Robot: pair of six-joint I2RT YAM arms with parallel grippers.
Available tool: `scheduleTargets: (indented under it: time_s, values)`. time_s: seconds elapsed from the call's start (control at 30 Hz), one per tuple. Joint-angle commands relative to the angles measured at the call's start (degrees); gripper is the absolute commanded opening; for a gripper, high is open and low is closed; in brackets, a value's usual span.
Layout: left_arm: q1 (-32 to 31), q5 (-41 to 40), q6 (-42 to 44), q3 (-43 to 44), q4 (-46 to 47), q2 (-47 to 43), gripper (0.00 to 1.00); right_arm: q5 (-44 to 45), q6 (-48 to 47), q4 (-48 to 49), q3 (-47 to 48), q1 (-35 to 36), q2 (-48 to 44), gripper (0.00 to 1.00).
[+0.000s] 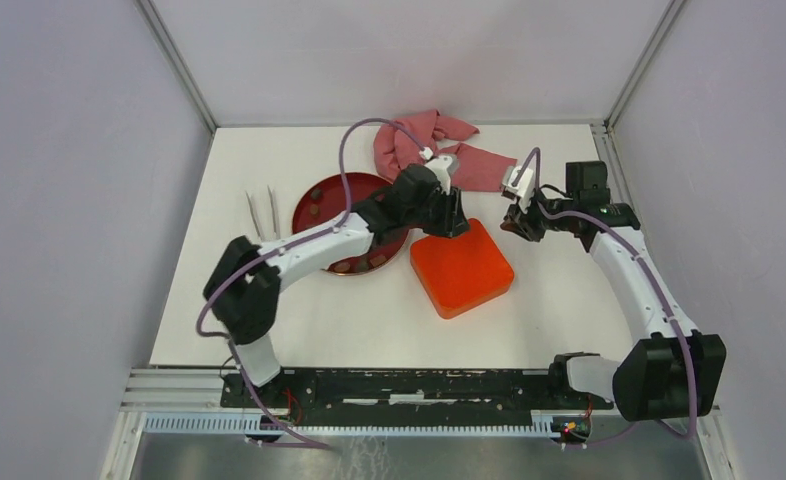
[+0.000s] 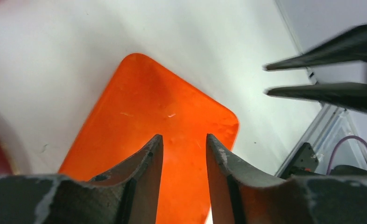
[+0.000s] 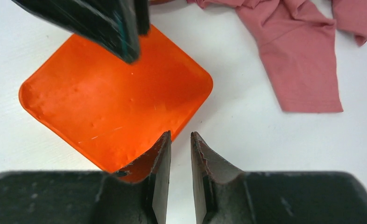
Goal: Pack the chocolate
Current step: Close the box lid on the packing box.
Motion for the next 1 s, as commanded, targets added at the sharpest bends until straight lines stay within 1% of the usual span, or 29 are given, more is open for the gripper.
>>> scheduleTargets:
  time_s: [0.0,0.1,0.17,0.2,0.23,0.3,0.33,0.37,0.47,0.57,0.6,0.77,0.83,0.87,0.97]
  values:
    - [-0.2,-8.59,7.3,-6.04,1.52,-14.87,0.47,-4.59,2.01,0.17,3.18,-0.21,-1.51,0.28]
    - [0.15,-16.84,10.2,-11.4,-0.61,-21.52,0.47,-9.71,-2.69,-3.76,2.91,-0.17,-2.54,0.28]
    - [2.01,-18.99,11.81,-13.57,-2.4,-23.52,0.45,-13.03,-9.46,-9.15,1.84,-0.09,-3.25,0.28]
    - [4.42,-18.14,12.1,-14.21,-3.13,-23.87,0.44,-13.51,-12.58,-10.8,0.51,0.0,-3.9,0.29]
    - [6.4,-15.81,12.16,-14.75,-3.38,-23.83,0.43,-13.06,-13.72,-11.27,-0.85,-0.03,-4.41,0.29]
    - [10.31,-8.77,12.21,-14.87,-3.72,-22.45,0.43,-10.7,-16.38,-11.47,-4.09,-0.02,-5.44,0.29]
    - [11.7,-4.26,12.42,-14.31,-4.03,-21.23,0.42,-9.59,-19.8,-12.7,-5.52,-0.01,-5.77,0.29]
    - [12.72,-2.19,13.0,-13.28,-4.77,-19.43,0.41,-8.85,-23.68,-14.15,-6.53,-0.01,-6.12,0.29]
    - [13.52,-0.06,15.08,-9.68,-6.68,-13.68,0.36,-6.38,-27.4,-15.13,-10.49,0.0,-7.59,0.29]
    - [13.81,1.31,15.79,-6.64,-6.79,-7.74,0.28,-4.97,-29.98,-13.79,-15.56,-0.01,-9.95,0.27]
    - [13.85,1.8,15.9,-5.72,-6.79,-6.2,0.26,-4.45,-30.41,-13.04,-17.13,-0.03,-10.54,0.26]
    - [13.88,5.27,15.86,-1.81,-6.71,1.07,0.24,-2.29,-32.14,-10.37,-22.02,0.66,-11.0,0.13]
    - [13.91,6.55,15.56,-0.98,-6.36,3.06,0.24,-1.81,-31.64,-9.28,-23.3,1.12,-9.82,0.05]
    - [13.86,7.46,15.31,-0.78,-6.09,3.92,0.24,-1.5,-30.84,-8.38,-23.94,1.53,-8.9,0.0]
    - [13.8,9.31,15.02,-0.65,-5.74,5.65,0.23,-0.37,-28.34,-5.37,-25.15,2.62,-6.38,0.0]
